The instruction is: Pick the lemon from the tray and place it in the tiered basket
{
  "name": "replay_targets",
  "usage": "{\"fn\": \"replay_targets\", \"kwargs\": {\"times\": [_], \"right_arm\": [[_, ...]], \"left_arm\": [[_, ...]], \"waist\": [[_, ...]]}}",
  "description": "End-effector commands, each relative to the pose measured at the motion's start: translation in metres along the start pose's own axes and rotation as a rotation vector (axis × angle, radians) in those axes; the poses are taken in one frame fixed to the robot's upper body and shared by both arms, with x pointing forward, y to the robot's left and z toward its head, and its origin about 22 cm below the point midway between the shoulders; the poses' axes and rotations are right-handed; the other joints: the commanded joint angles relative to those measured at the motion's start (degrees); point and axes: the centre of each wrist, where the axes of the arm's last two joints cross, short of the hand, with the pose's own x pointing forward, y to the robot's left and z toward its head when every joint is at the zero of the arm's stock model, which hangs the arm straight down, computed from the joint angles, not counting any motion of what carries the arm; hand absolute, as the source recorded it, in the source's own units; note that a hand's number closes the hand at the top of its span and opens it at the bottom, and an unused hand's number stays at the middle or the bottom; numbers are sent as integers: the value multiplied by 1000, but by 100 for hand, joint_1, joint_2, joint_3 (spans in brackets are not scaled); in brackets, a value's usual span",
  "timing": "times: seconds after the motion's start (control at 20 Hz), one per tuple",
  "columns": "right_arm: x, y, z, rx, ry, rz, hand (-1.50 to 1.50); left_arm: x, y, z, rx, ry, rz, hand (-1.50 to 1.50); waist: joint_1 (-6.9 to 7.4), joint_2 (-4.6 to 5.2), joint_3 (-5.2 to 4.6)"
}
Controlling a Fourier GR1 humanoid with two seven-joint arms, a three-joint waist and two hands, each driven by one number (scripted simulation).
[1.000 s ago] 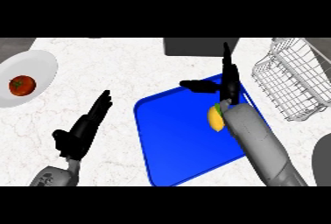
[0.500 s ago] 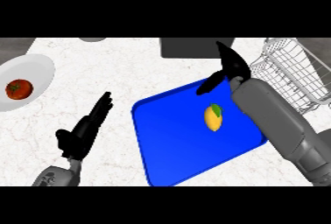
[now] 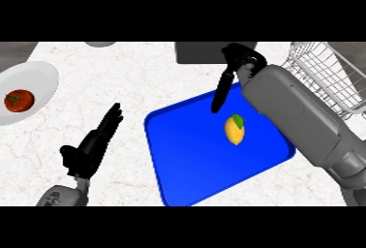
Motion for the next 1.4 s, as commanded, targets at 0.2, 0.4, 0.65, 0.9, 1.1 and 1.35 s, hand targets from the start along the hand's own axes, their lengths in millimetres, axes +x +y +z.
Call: {"fn": "replay_targets", "kwargs": {"times": [0.2,0.4,0.65,0.9,1.1,1.35], "right_arm": [[13,11,16,-43,164,45,-150],[16,12,7,-68,238,114,-150],[-12,57,-21,20,313,126,-150],[-29,62,-27,20,309,52,-150],[-50,72,-25,23,316,93,-150],[-54,81,-43,39,384,77,-150]], "left_arm": [[-4,21,-13,13,-8,12,0],[-12,-12,-5,-24,-10,-10,0],[0,-15,-11,-11,-14,19,0],[3,-14,2,-4,-21,12,0],[-8,-5,12,3,-12,-6,0],[21,5,-18,-15,-8,6,0]], "waist": [[-11,48,8],[68,68,6],[40,59,12],[65,42,16],[5,26,14],[40,56,15]]}}
